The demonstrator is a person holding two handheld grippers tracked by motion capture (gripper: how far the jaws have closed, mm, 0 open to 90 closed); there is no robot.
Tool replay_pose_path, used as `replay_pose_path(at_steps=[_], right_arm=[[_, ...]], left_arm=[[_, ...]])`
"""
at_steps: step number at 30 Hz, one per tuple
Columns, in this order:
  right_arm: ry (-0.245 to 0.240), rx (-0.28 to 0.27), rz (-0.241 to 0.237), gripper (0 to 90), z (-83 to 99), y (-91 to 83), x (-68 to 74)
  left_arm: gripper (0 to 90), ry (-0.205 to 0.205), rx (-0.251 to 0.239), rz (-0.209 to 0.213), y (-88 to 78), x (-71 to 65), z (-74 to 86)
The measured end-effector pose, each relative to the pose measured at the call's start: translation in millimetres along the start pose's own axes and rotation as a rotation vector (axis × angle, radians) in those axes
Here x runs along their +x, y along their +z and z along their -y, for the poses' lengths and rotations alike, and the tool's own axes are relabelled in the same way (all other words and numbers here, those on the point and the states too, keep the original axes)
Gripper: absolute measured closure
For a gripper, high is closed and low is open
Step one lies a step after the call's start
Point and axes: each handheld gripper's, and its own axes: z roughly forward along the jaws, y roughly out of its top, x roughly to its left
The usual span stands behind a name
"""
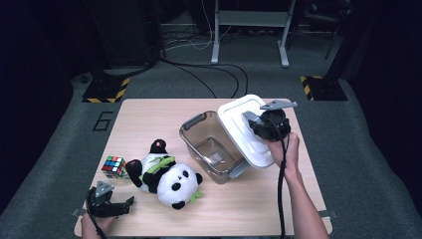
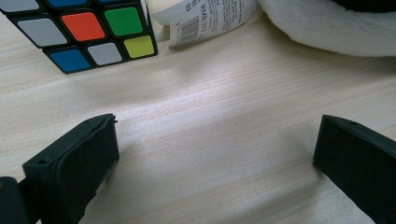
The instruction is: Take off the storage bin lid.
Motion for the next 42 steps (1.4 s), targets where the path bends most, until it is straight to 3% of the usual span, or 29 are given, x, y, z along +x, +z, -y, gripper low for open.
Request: replay_pose_path(at_steps=[12,26,38,42], right_arm=[[0.049,-0.019,0.059,66.4,9.4,-16.9,-28.5],[0.106,-0.003,0.132,66.4,26.8,-19.2,-56.9],[0.215,0.045,0.245,66.4,53.3,-5.6,-85.4],[0.252,0.063,0.260,66.3,65.2,2.6,-92.6]], left_arm=[[0.0,0.001,0.002,0.001,-0.2,-0.2,0.0],[0.0,0.000,0.002,0.001,-0.2,-0.3,0.0],[0.0,0.001,0.001,0.000,-0.1,-0.2,0.0],[0.0,0.001,0.002,0.000,-0.2,-0.3,0.0]])
